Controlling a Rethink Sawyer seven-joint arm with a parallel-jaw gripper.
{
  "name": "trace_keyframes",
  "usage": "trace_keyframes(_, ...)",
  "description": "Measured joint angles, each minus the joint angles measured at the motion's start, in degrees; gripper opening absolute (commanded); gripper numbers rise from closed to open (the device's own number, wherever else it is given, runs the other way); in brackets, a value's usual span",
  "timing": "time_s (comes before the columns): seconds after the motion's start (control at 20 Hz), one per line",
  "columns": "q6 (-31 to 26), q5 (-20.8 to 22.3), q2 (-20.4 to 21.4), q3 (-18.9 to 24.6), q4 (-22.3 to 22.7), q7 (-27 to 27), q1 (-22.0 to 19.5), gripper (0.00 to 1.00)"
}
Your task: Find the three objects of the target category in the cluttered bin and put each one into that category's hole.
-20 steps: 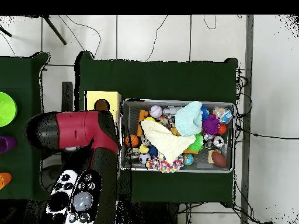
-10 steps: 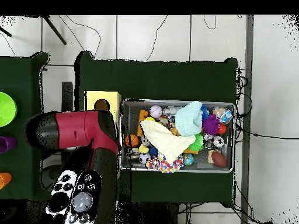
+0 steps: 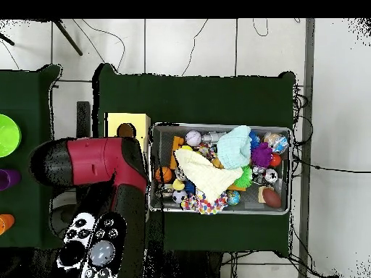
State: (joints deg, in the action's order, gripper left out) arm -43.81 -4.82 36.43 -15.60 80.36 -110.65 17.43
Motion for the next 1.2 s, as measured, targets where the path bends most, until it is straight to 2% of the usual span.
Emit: trace_keyframes(1.2, 0.78, -0.01, 0.00, 0.00, 0.36, 0.00, 0.00, 0.00)
